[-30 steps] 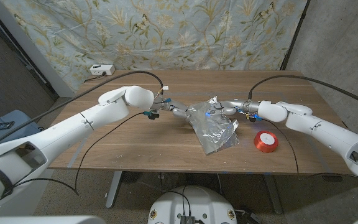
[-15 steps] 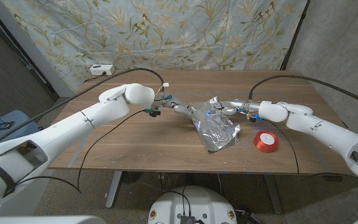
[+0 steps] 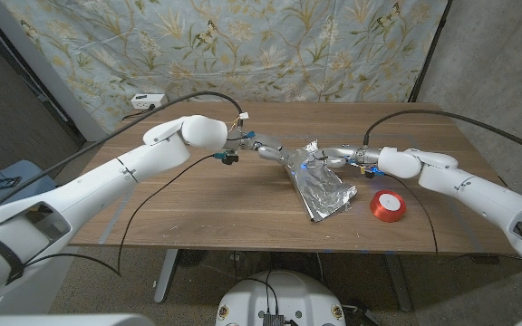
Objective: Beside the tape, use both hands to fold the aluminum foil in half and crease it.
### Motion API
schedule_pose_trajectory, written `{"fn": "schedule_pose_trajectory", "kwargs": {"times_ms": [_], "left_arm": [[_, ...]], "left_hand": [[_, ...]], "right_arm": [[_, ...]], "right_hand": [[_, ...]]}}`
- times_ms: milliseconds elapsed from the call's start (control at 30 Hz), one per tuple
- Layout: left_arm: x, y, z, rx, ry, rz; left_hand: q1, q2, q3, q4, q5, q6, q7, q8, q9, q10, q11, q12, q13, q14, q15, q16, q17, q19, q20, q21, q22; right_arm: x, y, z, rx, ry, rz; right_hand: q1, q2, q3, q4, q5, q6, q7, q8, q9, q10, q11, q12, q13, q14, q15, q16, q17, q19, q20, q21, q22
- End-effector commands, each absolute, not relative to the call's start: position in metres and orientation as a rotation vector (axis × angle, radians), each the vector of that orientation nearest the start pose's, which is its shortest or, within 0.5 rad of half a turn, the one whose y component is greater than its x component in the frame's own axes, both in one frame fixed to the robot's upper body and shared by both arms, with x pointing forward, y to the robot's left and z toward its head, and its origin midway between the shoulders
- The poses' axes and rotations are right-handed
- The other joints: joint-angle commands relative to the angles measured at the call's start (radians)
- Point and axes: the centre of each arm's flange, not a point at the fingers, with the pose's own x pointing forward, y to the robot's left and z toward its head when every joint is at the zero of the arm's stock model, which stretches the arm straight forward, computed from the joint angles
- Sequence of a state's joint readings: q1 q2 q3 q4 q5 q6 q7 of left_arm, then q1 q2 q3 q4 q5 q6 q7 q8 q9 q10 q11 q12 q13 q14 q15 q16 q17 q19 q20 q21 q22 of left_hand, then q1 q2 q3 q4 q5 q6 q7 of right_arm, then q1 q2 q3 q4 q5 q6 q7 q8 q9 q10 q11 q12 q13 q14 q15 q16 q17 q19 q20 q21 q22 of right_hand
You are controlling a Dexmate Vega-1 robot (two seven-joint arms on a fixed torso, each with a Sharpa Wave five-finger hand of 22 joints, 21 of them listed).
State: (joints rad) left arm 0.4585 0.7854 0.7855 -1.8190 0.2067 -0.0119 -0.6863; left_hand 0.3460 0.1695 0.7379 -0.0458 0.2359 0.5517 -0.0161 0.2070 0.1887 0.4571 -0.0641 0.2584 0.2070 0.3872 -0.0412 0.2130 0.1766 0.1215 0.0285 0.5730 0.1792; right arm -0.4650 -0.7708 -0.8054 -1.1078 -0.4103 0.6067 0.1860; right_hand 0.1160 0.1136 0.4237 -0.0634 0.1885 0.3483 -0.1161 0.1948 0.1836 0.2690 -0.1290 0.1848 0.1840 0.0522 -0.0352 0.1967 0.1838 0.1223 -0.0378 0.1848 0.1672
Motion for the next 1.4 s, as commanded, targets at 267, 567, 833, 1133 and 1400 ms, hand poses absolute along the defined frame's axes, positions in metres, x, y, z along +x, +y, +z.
{"fn": "schedule_pose_trajectory", "kwargs": {"times_ms": [267,567,833,1133,1400], "left_arm": [[0.545,0.102,0.054,1.53,-0.556,-0.865],[0.556,0.095,0.041,1.537,-0.499,-0.924],[0.561,0.087,0.041,1.556,-0.496,-1.001],[0.56,0.075,0.044,1.568,-0.544,-1.059],[0.557,0.07,0.045,1.572,-0.572,-1.109]], "left_hand": [[-0.002,-0.001,-0.024,-0.02,-0.007,-0.131,-0.047,-0.035,0.002,-0.126,0.018,-0.049,0.016,-0.132,0.049,-0.034,0.013,-0.065,0.055,-0.038,0.005],[-0.013,-0.008,-0.036,-0.02,-0.011,-0.158,-0.055,-0.032,0.002,-0.159,0.003,-0.056,0.016,-0.159,0.029,-0.033,0.01,-0.071,0.056,-0.046,0.005],[-0.028,0.01,-0.03,0.0,-0.014,-0.189,-0.051,-0.033,0.001,-0.182,0.002,-0.062,0.009,-0.192,0.021,-0.036,0.008,-0.098,0.042,-0.062,0.005],[-0.031,0.025,-0.017,0.034,-0.019,-0.168,-0.113,-0.018,-0.002,-0.226,0.01,-0.067,-0.005,-0.268,0.03,-0.034,0.008,-0.159,0.021,-0.096,0.005],[-0.028,0.024,-0.019,0.037,-0.022,-0.139,-0.103,-0.011,-0.003,-0.201,-0.007,-0.053,-0.008,-0.269,0.028,-0.026,0.007,-0.164,0.022,-0.102,0.005]], "right_arm": [[0.656,-0.262,-0.029,-1.509,-0.648,0.557],[0.656,-0.262,-0.028,-1.511,-0.647,0.553],[0.658,-0.263,-0.027,-1.506,-0.638,0.539],[0.66,-0.262,-0.025,-1.505,-0.635,0.523],[0.661,-0.263,-0.025,-1.503,-0.621,0.507]], "right_hand": [[-0.011,0.004,0.006,-0.001,0.0,0.008,-0.001,0.001,0.004,0.005,0.0,0.003,0.003,0.003,-0.06,0.003,0.005,0.002,-0.041,0.005,0.002],[-0.011,0.005,0.006,-0.002,0.0,0.008,0.0,0.001,0.004,0.004,0.0,0.003,0.003,0.003,-0.059,0.004,0.005,0.002,-0.04,0.005,0.002],[-0.013,0.004,0.006,-0.001,0.0,0.008,-0.001,0.001,0.004,0.005,0.005,0.003,0.003,0.003,-0.06,0.004,0.005,0.001,-0.04,0.005,0.002],[-0.013,0.005,0.007,-0.002,0.0,0.009,-0.001,0.001,0.004,0.003,-0.002,0.002,0.003,0.003,-0.06,0.004,0.005,0.001,-0.041,0.005,0.002],[-0.013,0.004,0.007,-0.002,0.0,0.008,0.0,0.001,0.004,0.004,0.001,0.003,0.003,0.002,-0.058,0.004,0.005,0.001,-0.041,0.005,0.002]]}}
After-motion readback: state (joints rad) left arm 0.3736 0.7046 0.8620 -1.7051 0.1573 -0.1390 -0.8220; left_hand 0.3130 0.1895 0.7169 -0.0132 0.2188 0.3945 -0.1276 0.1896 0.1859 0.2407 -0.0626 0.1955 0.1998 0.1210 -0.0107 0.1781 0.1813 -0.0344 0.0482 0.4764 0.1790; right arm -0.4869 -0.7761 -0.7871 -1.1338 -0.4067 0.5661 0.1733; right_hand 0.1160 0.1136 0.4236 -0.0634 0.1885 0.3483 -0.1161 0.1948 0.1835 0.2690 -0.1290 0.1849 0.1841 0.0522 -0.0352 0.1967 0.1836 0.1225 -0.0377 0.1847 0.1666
